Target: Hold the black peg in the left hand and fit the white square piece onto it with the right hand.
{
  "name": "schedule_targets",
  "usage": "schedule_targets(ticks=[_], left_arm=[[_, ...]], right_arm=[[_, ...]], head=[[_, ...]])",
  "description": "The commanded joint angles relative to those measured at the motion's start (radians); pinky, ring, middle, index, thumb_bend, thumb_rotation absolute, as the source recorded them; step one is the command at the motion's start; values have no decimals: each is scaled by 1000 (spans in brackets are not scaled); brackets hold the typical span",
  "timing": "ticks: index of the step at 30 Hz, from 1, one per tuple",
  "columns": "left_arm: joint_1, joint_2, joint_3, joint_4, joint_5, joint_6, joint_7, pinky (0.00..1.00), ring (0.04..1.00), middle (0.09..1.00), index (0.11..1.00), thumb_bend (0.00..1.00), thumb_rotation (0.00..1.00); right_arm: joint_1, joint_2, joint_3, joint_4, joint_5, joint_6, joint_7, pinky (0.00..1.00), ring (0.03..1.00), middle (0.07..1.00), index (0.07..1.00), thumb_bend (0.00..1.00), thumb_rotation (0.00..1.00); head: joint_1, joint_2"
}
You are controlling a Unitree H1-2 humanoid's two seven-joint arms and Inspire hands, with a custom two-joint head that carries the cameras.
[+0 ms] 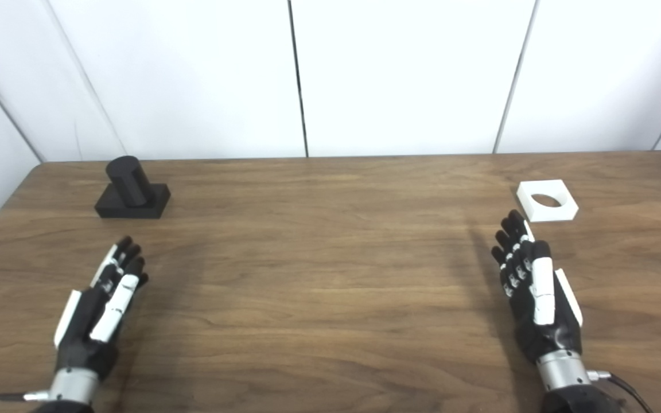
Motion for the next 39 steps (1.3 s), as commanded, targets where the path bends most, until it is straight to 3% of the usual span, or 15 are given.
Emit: schedule_targets(ticks=[1, 10, 15, 19, 22, 26, 29, 33, 35, 36, 37, 39], left_arm=[[-38, 20, 13, -46, 5, -21, 8, 992, 977, 967, 997, 670, 390], [-30, -13, -7, -33, 52, -56, 22, 935, 954, 958, 986, 624, 403], [-26, -40, -27, -10, 100, -79, 40, 966, 962, 956, 975, 634, 426], [-28, -56, -40, 16, 131, -99, 57, 957, 969, 956, 978, 655, 443], [-32, -65, -45, 36, 151, -117, 68, 883, 947, 952, 980, 654, 457], [-37, -67, -43, 45, 150, -128, 68, 942, 966, 958, 988, 666, 489], [-45, -60, -35, 48, 155, -129, 71, 931, 966, 958, 986, 674, 488], [-70, -43, -15, 58, 180, -135, 90, 973, 958, 954, 974, 690, 348], [-86, -28, -8, 69, 207, -135, 104, 936, 938, 942, 965, 751, 258], [-100, -5, -7, 65, 240, -112, 105, 929, 934, 940, 963, 762, 241], [-115, 24, -10, 54, 292, -70, 104, 959, 964, 965, 982, 798, 145], [-144, 78, -21, 25, 392, 20, 95, 983, 979, 979, 994, 871, 98]], right_arm=[[-14, -24, -15, 39, 30, -55, 41, 1000, 1000, 1000, 1000, 656, 1000], [-28, -55, -30, 154, 46, -121, 97, 1000, 1000, 1000, 1000, 726, 1000], [-36, -74, -29, 210, 24, -173, 120, 1000, 1000, 1000, 1000, 808, 1000], [-23, -69, -36, 190, -4, -156, 89, 1000, 1000, 997, 995, 681, 1000], [-32, -71, -45, 207, 12, -156, 96, 1000, 1000, 989, 985, 661, 1000], [-43, -81, -45, 239, 21, -181, 123, 1000, 1000, 998, 994, 683, 1000], [-44, -78, -44, 237, 16, -178, 119, 1000, 1000, 1000, 995, 686, 1000], [-41, -78, -41, 228, 3, -176, 112, 1000, 1000, 1000, 994, 670, 1000], [-41, -79, -40, 224, -2, -172, 111, 1000, 1000, 1000, 999, 678, 1000], [-41, -82, -40, 225, -5, -178, 114, 1000, 1000, 1000, 1000, 679, 1000], [-42, -85, -39, 227, -9, -184, 117, 1000, 1000, 1000, 1000, 685, 1000], [-42, -87, -40, 223, -11, -182, 116, 1000, 1000, 1000, 1000, 684, 1000]], head=[[36, -15], [190, -85], [269, -129], [330, -157], [350, -169], [347, -170], [319, -160], [315, -159], [292, -150], [285, -147], [282, -145], [275, -136]])
